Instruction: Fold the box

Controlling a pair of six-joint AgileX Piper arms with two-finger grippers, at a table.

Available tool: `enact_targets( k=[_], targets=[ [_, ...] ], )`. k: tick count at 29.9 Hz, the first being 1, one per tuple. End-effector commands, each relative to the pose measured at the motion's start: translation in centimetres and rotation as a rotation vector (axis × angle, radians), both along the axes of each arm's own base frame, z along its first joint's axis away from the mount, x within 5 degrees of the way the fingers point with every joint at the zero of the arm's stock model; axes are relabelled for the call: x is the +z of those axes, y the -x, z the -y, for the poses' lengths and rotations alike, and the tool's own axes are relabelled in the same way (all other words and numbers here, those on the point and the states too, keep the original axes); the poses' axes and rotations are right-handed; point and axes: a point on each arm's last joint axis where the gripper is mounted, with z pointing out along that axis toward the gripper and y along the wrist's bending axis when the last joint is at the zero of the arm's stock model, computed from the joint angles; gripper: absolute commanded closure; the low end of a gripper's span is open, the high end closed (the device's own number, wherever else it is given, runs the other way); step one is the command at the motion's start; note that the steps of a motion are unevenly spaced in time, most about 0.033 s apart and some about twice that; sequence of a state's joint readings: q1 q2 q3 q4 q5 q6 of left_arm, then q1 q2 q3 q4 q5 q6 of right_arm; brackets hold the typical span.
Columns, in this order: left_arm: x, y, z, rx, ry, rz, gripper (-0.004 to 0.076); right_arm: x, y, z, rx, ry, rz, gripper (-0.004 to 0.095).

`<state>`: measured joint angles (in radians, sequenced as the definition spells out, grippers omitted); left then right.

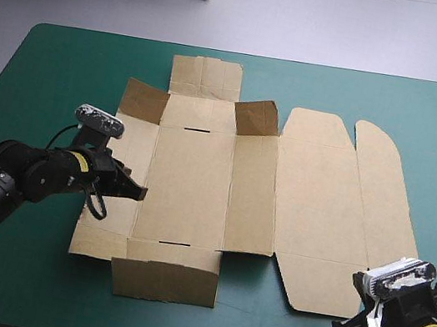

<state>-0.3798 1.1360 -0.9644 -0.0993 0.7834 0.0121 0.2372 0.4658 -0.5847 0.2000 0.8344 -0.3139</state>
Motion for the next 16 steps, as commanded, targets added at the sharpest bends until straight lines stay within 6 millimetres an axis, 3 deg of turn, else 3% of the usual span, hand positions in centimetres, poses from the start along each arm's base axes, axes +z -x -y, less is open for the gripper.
enact_targets(
  k=[1,16],
  targets=[
    [1.4,-1.4,-1.3,0.058,0.06,0.063,0.071,1.4,-0.4,-0.1,-0.009,-0.025,0.073,0.0926],
    [1.5,-1.0,-11.4,0.185,0.207,-0.008,0.071,1.4,-0.4,-0.1,-0.009,-0.026,0.075,0.0926]
  ],
)
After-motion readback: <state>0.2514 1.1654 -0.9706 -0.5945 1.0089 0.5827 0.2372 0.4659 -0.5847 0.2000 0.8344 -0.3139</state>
